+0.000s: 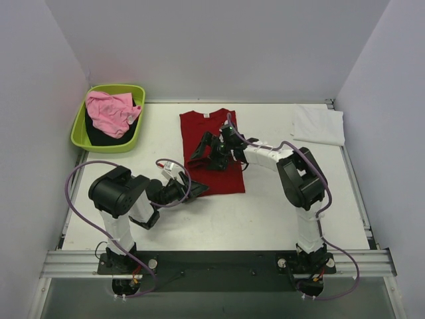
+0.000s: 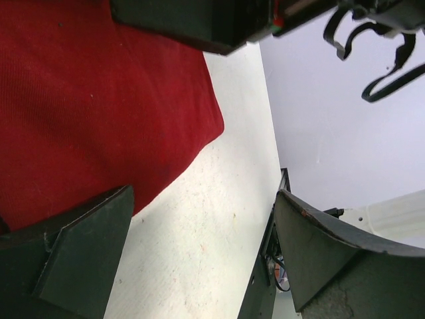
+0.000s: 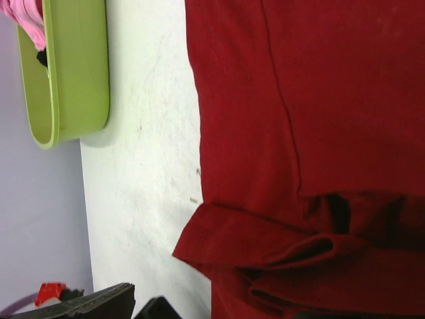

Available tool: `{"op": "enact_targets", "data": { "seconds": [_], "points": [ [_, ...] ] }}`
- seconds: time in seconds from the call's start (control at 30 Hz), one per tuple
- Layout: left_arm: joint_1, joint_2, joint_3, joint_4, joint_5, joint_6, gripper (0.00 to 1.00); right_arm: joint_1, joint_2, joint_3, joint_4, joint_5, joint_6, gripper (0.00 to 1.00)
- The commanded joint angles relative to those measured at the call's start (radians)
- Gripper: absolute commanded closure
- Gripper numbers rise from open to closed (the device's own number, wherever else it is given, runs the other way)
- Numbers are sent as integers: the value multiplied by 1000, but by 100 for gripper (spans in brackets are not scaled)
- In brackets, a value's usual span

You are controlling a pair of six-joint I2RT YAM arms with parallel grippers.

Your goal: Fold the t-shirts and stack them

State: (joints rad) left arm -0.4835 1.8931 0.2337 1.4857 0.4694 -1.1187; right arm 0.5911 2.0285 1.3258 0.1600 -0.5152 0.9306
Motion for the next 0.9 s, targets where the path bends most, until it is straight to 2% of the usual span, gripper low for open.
{"op": "enact_targets", "data": {
  "seconds": [0.0,0.37,0.6,0.7,0.8,0.87],
  "points": [
    [-4,60,-50,177,8,34,3,-30,55,91,4,-28,7,0],
    [-4,70,-45,177,20,39,2,-91,191,254,-2,-22,1,0],
    [-6,29,-31,171,41,17,3,-106,210,332,9,6,-44,0],
    [-9,-34,-20,128,52,11,3,-116,168,349,19,-9,-50,0],
    [-23,-141,1,16,57,20,2,-114,92,326,10,-20,-64,0],
    [-44,-216,25,-123,57,33,3,-111,8,288,18,-17,-75,0]
  ]
}}
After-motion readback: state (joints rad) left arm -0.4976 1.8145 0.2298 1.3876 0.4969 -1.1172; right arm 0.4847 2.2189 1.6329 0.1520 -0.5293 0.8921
